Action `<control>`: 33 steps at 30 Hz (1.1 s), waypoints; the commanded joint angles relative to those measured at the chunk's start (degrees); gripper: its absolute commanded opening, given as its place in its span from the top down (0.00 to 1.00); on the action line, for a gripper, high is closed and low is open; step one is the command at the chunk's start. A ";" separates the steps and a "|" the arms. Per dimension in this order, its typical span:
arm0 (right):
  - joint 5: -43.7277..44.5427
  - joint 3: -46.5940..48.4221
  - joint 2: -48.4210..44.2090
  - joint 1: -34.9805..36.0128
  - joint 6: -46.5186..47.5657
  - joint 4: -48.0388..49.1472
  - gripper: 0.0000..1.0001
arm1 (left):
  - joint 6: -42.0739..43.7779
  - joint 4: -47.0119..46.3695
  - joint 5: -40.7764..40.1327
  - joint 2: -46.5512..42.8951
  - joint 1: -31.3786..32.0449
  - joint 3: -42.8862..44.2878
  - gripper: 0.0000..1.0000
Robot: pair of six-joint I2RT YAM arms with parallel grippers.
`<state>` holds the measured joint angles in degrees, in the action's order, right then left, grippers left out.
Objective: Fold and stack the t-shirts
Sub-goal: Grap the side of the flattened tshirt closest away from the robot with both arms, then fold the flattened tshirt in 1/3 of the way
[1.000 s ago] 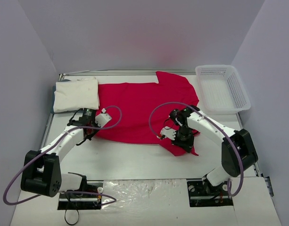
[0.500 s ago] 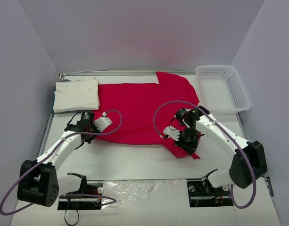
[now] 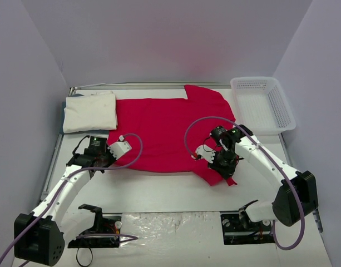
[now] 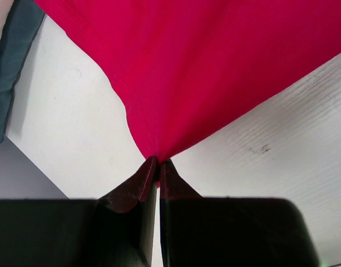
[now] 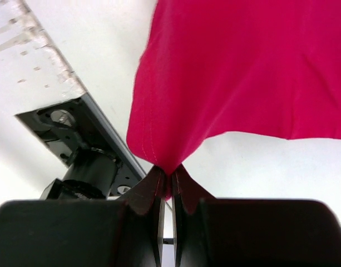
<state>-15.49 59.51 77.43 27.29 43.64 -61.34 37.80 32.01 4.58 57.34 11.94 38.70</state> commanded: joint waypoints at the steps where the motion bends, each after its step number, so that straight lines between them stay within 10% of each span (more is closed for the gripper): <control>1: 4.57 0.26 0.79 -0.83 -1.71 0.95 1.00 | 0.43 -0.37 -1.15 -0.21 0.27 -0.20 0.98; 33: 16.96 28.46 25.92 -4.79 -1.63 7.91 1.00 | -2.21 -5.29 -5.63 14.55 0.62 11.92 0.98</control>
<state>-1.78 84.44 101.95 23.22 41.65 -50.85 35.57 26.65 -0.12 71.31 12.12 47.42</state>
